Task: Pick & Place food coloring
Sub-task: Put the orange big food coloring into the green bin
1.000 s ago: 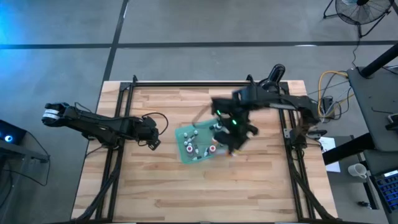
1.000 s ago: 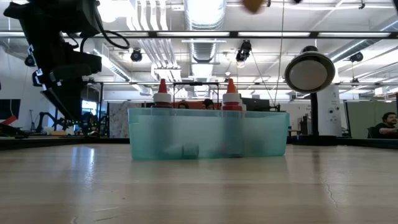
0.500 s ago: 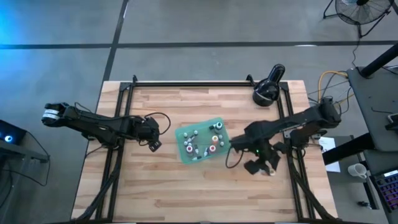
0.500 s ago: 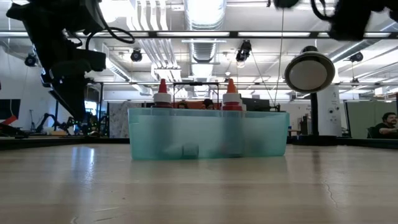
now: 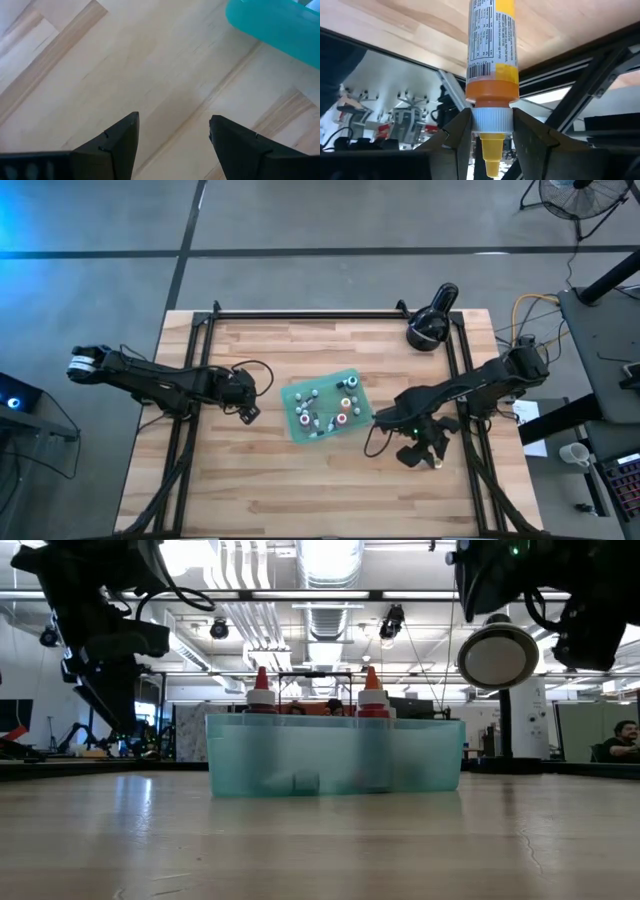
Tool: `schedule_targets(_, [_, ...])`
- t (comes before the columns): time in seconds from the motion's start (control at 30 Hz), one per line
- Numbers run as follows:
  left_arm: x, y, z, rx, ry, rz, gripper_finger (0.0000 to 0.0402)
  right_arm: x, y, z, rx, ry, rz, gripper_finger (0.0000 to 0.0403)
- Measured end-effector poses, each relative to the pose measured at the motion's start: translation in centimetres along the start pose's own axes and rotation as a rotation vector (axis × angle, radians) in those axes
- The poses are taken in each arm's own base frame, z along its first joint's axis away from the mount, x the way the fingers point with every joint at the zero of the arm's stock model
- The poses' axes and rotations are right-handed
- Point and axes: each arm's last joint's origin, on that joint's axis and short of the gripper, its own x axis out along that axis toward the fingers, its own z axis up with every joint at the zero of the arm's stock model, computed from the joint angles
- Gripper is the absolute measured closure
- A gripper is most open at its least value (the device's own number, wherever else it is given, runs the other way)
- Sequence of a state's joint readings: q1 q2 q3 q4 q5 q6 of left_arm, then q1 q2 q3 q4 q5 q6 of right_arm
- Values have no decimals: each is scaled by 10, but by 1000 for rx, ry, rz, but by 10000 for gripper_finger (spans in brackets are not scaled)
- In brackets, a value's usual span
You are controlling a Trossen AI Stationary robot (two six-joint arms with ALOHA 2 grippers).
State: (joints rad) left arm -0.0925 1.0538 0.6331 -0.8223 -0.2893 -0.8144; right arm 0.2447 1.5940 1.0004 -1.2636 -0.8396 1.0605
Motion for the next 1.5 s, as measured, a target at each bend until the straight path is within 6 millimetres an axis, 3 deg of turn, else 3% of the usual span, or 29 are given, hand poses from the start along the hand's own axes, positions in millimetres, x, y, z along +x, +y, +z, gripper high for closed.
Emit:
schedule_targets(0.43, [0, 0, 0, -42, 3, -3, 189, 18, -21, 11, 10, 58, -47, 287])
schedule_targets(0.73, [0, 0, 0, -51, 2, -3, 189, 24, -22, 17, -29, 43, -23, 285])
schedule_targets(1.23, [0, 0, 0, -54, 2, -3, 189, 24, -22, 20, -30, -15, -47, 219])
schedule_targets(1.5, [0, 0, 0, -54, 2, -3, 189, 10, -13, 11, -43, -152, -58, 196])
